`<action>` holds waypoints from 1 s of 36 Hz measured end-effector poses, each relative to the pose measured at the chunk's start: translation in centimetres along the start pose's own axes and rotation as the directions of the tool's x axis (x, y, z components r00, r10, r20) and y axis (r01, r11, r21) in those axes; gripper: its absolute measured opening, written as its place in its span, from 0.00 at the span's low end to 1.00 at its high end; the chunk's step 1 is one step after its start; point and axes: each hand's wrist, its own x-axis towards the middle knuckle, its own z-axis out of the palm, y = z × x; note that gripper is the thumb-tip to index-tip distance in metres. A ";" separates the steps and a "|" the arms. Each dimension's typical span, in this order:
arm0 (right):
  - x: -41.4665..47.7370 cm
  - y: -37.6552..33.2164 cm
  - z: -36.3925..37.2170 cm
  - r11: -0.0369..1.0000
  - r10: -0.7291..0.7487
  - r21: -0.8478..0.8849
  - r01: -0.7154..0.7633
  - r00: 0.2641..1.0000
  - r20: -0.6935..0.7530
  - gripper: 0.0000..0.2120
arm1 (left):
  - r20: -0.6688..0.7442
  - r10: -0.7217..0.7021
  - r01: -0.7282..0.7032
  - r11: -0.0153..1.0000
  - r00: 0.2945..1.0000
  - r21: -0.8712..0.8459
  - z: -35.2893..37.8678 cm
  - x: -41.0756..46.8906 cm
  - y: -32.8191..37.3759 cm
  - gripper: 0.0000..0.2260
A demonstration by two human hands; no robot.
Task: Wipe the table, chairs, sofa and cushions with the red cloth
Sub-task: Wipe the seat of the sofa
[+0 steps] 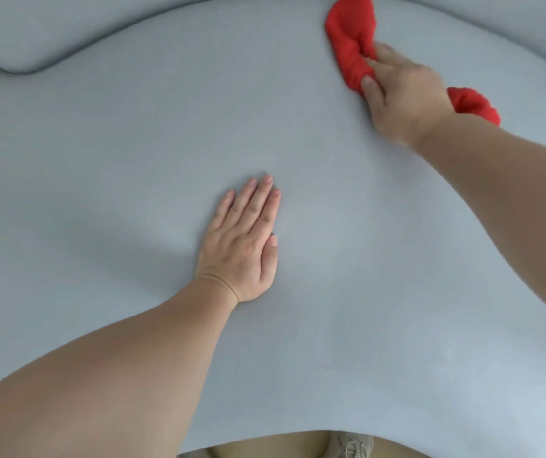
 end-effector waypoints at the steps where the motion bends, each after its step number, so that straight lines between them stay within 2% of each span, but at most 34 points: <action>1: -0.5 -0.6 0.3 1.000 -0.019 0.004 0.019 1.000 0.004 0.23 | 0.004 -0.004 0.004 1.000 1.000 -0.003 -0.1 0.0 0.0 0.27; 12: -11.3 -6.5 3.3 0.993 -0.118 0.035 0.117 0.992 0.054 0.20 | 0.011 -0.027 0.026 0.999 1.000 0.030 -0.6 0.2 0.3 0.27; 19: -20.1 -9.5 4.8 0.989 -0.148 0.037 0.145 0.985 0.086 0.18 | 0.010 -0.174 0.173 0.983 0.985 0.059 -0.8 -0.5 0.8 0.26; 24: -26.8 -12.3 6.1 0.980 -0.186 0.087 0.180 0.981 0.063 0.12 | 0.041 -0.227 0.223 0.971 0.973 0.089 -1.9 -6.8 -1.0 0.26; 28: -30.4 -15.1 7.1 0.956 -0.276 0.115 0.271 0.961 0.025 0.14 | 0.078 -0.259 0.249 0.960 0.963 0.126 -3.6 -10.6 -3.4 0.29; 32: -32.2 -18.5 8.2 0.914 -0.407 0.021 0.406 0.911 0.072 0.19 | 0.099 -0.251 0.235 0.961 0.963 0.145 -4.7 -11.6 -5.1 0.28; 36: -29.5 -19.8 8.1 0.904 -0.376 -0.165 0.393 0.918 0.128 0.21 | 0.085 -0.256 0.240 0.957 0.963 0.163 -5.3 -11.0 -7.0 0.28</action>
